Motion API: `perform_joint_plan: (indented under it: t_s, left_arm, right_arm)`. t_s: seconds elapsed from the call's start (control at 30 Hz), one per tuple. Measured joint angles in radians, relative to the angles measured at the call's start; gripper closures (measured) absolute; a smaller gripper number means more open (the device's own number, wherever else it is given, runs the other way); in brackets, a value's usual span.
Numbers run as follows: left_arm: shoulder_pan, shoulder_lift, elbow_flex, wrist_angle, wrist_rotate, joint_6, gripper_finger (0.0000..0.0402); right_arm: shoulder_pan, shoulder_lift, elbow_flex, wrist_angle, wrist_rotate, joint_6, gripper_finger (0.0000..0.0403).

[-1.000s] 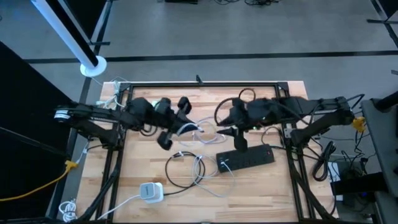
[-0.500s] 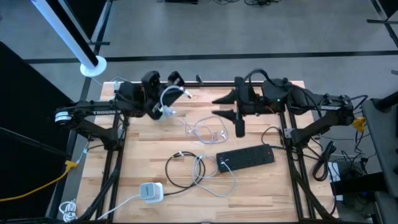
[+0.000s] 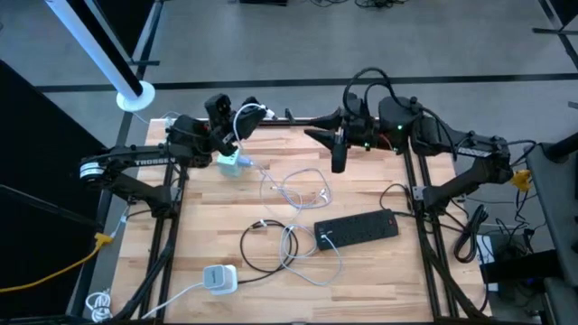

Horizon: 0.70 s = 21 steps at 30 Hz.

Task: Insert USB
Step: Insert the white USB cable into the black outlet extension

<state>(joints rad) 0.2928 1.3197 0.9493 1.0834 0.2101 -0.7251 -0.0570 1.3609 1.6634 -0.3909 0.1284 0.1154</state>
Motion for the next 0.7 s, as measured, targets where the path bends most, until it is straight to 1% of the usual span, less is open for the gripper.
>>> perform_joint_plan:
  t_s: [0.07,0.17,0.27,0.33,0.47,0.57,0.7]
  left_arm:
    - [0.000,0.000,0.000,-0.085,0.023,0.052,0.0402]
    - [-0.007,-0.001,-0.001,-0.266,0.056,0.117,0.0402]
    - [-0.036,0.007,-0.002,-0.457,0.057,0.187,0.0402]
    - [-0.071,0.022,-0.003,-0.543,0.038,0.235,0.0402]
    - [-0.145,0.068,-0.003,-0.606,-0.010,0.321,0.0402]
    - [-0.192,0.119,-0.003,-0.603,-0.019,0.380,0.0402]
    - [-0.239,0.206,-0.003,-0.602,-0.019,0.386,0.0402]
  right_arm:
    - [0.008,-0.009,0.000,-0.078,-0.007,-0.063,0.0304]
    - [0.034,-0.032,0.000,-0.297,-0.008,-0.145,0.0311]
    - [0.058,-0.058,-0.006,-0.522,-0.008,-0.139,0.0321]
    - [0.069,-0.077,-0.026,-0.609,-0.006,-0.103,0.0329]
    - [0.085,-0.132,-0.080,-0.635,0.002,-0.029,0.0347]
    - [0.090,-0.164,-0.117,-0.618,0.003,0.020,0.0360]
    - [0.107,-0.171,-0.165,-0.614,0.003,0.080,0.0371]
